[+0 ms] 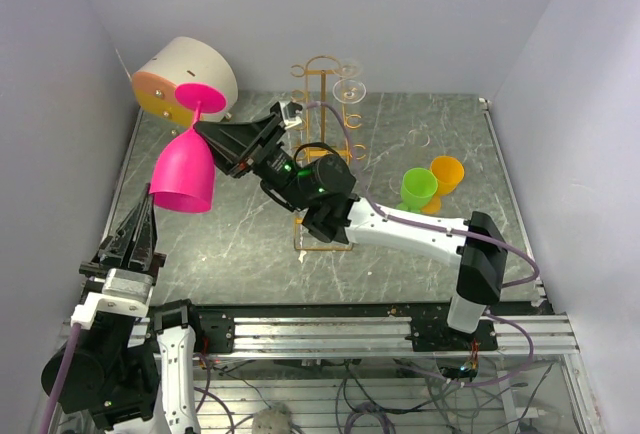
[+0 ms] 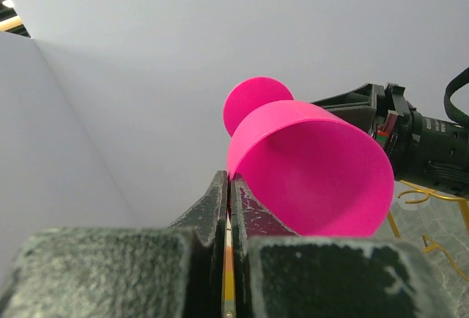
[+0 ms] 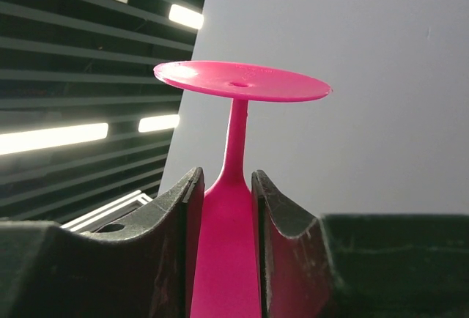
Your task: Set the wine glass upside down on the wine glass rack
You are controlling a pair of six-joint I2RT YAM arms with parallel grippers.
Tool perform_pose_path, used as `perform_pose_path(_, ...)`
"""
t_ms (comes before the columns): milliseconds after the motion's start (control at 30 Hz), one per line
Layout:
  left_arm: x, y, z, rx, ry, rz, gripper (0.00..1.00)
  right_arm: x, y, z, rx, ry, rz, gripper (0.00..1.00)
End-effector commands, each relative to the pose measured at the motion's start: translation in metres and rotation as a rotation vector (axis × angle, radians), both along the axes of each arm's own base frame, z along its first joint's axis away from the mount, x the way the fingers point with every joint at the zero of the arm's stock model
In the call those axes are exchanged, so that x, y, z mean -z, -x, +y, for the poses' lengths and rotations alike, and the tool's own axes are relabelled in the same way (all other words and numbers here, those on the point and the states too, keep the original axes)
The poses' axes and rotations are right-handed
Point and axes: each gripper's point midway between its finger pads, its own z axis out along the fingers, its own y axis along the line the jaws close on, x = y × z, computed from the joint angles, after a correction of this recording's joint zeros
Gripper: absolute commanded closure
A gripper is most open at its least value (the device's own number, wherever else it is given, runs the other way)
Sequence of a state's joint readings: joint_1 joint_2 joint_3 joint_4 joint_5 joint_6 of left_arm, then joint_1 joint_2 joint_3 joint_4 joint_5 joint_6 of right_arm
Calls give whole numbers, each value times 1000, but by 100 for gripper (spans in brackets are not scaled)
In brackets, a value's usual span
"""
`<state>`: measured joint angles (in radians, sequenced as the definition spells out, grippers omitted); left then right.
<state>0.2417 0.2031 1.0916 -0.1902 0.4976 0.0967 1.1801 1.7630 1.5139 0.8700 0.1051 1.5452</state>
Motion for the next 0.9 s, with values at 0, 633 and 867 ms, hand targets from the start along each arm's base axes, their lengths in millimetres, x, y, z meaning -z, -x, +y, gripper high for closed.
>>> perform_pose_path(0,0,1,-2,-2,-13,-17,93,-8,16,9,-65,-36,-22,71)
perform_pose_path(633,3,2,-11,43,-39,-2,93,-9,19,12,-115,-82,-17,83)
perform_pose_path(867,2,2,-11,48,-34,2,93,-13,21,15,-143,-104,-25,71)
